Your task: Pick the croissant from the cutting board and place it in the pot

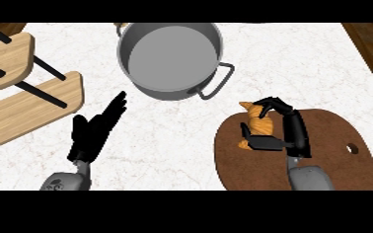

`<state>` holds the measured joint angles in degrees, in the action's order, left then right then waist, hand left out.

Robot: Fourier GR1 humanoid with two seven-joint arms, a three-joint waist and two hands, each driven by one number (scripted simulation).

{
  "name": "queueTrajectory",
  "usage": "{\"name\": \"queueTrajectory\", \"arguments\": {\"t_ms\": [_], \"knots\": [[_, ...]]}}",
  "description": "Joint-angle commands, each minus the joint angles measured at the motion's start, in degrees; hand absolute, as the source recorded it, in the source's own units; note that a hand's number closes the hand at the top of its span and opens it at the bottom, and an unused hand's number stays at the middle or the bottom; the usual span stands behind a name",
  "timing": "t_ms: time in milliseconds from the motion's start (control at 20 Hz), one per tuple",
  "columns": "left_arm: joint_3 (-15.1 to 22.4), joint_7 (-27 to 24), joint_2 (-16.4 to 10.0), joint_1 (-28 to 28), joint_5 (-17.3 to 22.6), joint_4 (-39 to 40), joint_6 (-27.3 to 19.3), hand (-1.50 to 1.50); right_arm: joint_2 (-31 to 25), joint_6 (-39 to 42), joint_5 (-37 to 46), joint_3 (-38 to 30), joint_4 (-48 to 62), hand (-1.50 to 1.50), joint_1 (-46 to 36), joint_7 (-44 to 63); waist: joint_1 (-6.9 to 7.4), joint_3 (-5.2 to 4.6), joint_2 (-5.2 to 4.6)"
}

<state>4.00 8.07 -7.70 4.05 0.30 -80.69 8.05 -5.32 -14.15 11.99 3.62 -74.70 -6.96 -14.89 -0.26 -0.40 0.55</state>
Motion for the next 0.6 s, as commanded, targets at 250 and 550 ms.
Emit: {"name": "queueTrajectory", "arguments": {"t_ms": [250, 550], "knots": [[-0.96, -1.71, -0.63, -2.31, 0.64, 1.07, 2.54, 0.00, -0.71, -5.58, 13.21, 5.36, -12.65, 1.50, -2.33, 13.81, 0.20, 0.36, -0.47], [0.27, 2.19, 0.72, -1.35, -0.64, -1.86, 0.91, 0.00, -2.79, -1.55, 23.51, 6.69, -18.41, 1.50, -10.57, 30.34, 0.38, 0.37, -0.45]]}}
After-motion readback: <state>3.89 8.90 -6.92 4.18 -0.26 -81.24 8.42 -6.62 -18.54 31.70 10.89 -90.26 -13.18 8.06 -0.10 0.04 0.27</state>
